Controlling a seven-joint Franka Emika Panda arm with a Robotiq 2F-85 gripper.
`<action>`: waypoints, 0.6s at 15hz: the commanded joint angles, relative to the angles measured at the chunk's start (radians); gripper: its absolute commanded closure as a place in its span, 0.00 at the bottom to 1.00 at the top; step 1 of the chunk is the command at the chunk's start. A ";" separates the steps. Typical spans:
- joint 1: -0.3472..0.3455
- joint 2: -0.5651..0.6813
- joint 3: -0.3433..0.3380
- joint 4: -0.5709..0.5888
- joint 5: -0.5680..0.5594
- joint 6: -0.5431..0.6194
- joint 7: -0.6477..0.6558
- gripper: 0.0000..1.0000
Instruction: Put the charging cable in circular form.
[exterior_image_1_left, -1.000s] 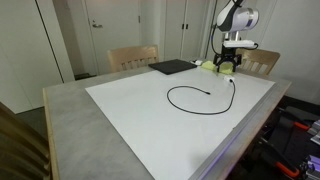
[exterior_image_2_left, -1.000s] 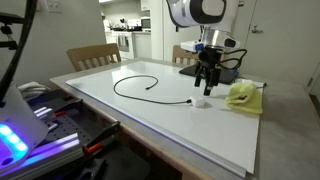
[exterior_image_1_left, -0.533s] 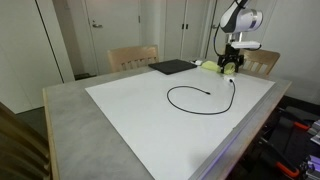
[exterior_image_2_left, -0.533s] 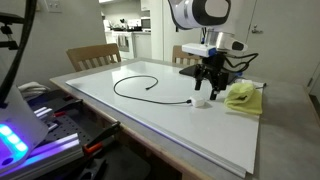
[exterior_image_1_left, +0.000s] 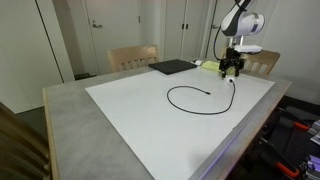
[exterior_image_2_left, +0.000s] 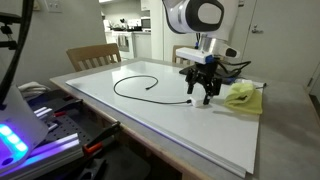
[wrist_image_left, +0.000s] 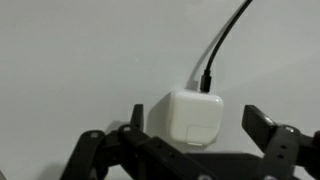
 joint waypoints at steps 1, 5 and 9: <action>0.005 -0.045 -0.004 -0.054 -0.008 0.013 0.036 0.00; 0.003 -0.043 -0.003 -0.052 0.001 -0.006 0.069 0.00; 0.010 -0.019 -0.007 -0.045 0.000 -0.006 0.112 0.00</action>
